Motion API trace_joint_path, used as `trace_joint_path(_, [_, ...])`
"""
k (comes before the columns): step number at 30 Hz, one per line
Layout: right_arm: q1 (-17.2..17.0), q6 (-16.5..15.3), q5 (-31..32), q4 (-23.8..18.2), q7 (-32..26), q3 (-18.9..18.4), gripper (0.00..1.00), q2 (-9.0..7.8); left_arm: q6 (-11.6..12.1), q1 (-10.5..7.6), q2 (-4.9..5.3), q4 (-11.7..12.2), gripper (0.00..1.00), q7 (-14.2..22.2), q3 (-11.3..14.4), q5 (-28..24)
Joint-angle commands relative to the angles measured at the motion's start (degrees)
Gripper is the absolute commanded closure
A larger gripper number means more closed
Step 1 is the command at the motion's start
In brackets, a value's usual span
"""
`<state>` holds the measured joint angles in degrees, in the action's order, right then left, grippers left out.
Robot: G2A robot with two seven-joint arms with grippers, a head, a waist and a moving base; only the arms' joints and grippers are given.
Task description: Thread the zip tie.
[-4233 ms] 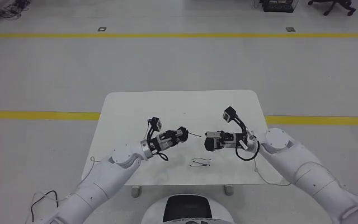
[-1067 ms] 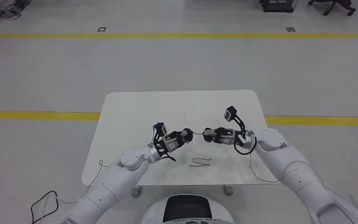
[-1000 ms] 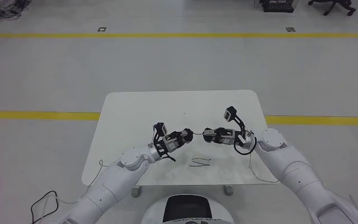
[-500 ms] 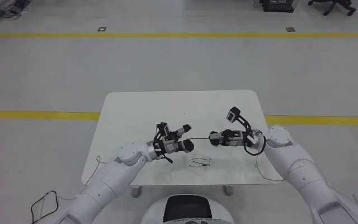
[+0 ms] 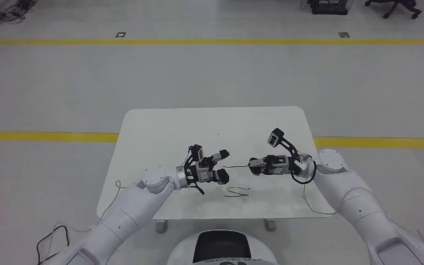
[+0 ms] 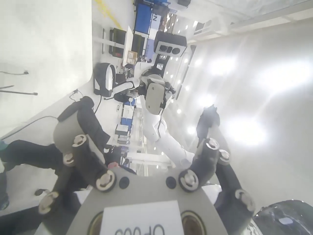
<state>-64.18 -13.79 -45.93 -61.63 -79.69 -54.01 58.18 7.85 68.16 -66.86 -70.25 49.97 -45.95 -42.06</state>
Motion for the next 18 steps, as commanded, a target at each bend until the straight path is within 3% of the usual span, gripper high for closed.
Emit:
trace_joint_path(1, [0.26, 0.35, -1.03, -0.65, 0.05, 1.47, 1.00, -0.15, 0.23, -0.42, -0.06, -0.39, 0.00, 1.82, 0.50, 0.69])
trace_joint_path(8, [-0.06, 0.51, -0.83, -1.12, 1.20, 1.47, 1.00, -0.10, 0.42, -0.39, -0.11, -0.77, 0.00, 1.44, 0.61, 0.89])
trace_joint_path(14, [-0.57, 2.88, -1.03, -2.22, 0.05, 1.38, 1.00, 0.01, 0.34, -1.02, -0.02, -0.55, 0.00, 6.28, 0.17, -1.24])
trace_joint_path(18, [-0.39, 2.92, -0.62, -2.12, 0.05, 1.39, 1.00, 0.00, 0.64, -1.24, -0.02, -0.12, 0.00, 6.03, 0.10, -0.80])
